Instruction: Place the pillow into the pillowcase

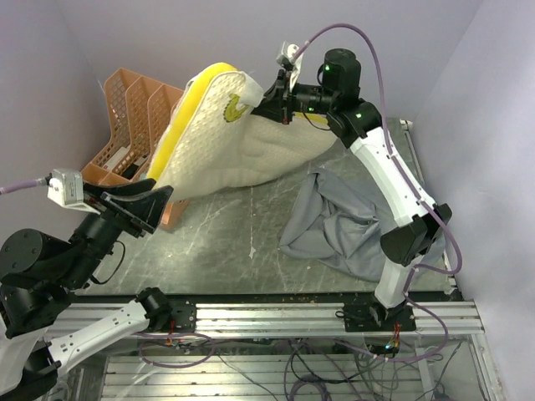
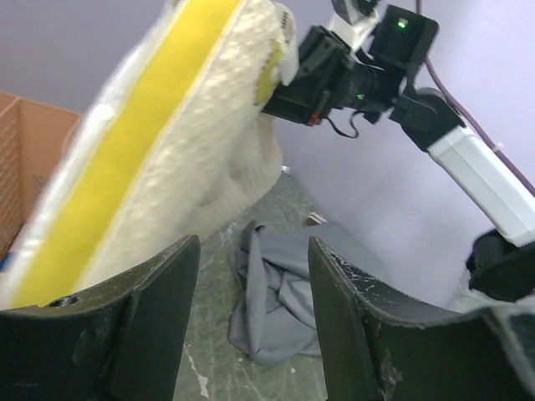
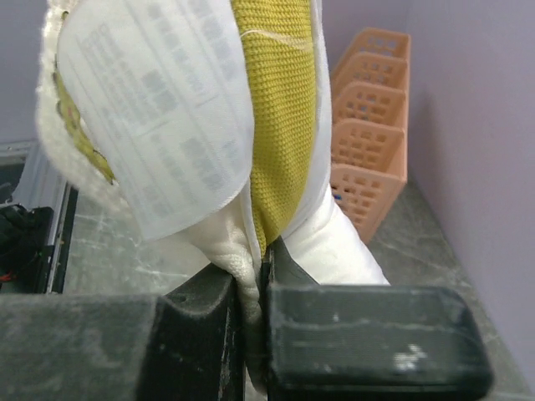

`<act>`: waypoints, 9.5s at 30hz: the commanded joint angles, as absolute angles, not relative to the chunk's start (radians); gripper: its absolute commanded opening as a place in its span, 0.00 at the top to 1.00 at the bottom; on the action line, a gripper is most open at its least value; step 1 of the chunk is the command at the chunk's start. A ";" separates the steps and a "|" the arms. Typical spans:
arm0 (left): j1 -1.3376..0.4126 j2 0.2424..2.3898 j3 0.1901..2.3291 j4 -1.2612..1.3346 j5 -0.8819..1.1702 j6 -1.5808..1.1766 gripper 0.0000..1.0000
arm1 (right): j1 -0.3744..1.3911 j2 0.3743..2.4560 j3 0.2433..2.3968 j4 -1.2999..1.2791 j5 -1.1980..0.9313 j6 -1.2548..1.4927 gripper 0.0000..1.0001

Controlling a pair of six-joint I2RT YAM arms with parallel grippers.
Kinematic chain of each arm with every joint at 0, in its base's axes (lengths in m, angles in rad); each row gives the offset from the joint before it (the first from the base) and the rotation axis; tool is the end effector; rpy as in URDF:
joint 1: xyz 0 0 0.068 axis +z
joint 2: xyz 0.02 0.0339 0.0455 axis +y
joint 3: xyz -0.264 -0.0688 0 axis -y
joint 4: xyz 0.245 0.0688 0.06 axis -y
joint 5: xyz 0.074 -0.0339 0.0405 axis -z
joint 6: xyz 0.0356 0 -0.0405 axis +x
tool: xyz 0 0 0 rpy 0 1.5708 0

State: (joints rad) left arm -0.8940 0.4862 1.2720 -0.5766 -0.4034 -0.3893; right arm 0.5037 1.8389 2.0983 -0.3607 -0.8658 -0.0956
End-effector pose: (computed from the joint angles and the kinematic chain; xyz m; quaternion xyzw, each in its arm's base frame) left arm 0.0245 -0.0082 0.4747 0.0032 0.6360 -0.3546 0.6854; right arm 0.3442 0.2206 0.4791 -0.4675 0.5605 0.4281 0.5329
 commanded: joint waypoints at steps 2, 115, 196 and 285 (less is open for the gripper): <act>-0.899 0.468 1.292 -0.449 -0.184 -0.356 0.32 | 0.626 1.838 2.177 -0.421 -0.805 -0.159 1.00; -0.483 1.039 1.264 -0.581 0.385 0.530 0.93 | 0.151 1.561 1.141 -0.444 -0.625 -0.466 0.24; -0.472 1.954 1.776 -0.601 0.517 0.167 0.93 | 0.531 1.781 1.845 -0.594 -0.485 -0.521 1.00; -0.426 1.885 1.595 -0.614 0.910 0.466 0.93 | 0.410 1.827 1.828 -0.517 -0.576 -0.371 1.00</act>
State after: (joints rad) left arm -0.4458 1.9175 1.5829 -0.5732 0.9333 0.4458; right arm 0.4114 1.9106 1.8896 -0.4969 -0.5865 -0.3096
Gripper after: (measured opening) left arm 0.092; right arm 0.006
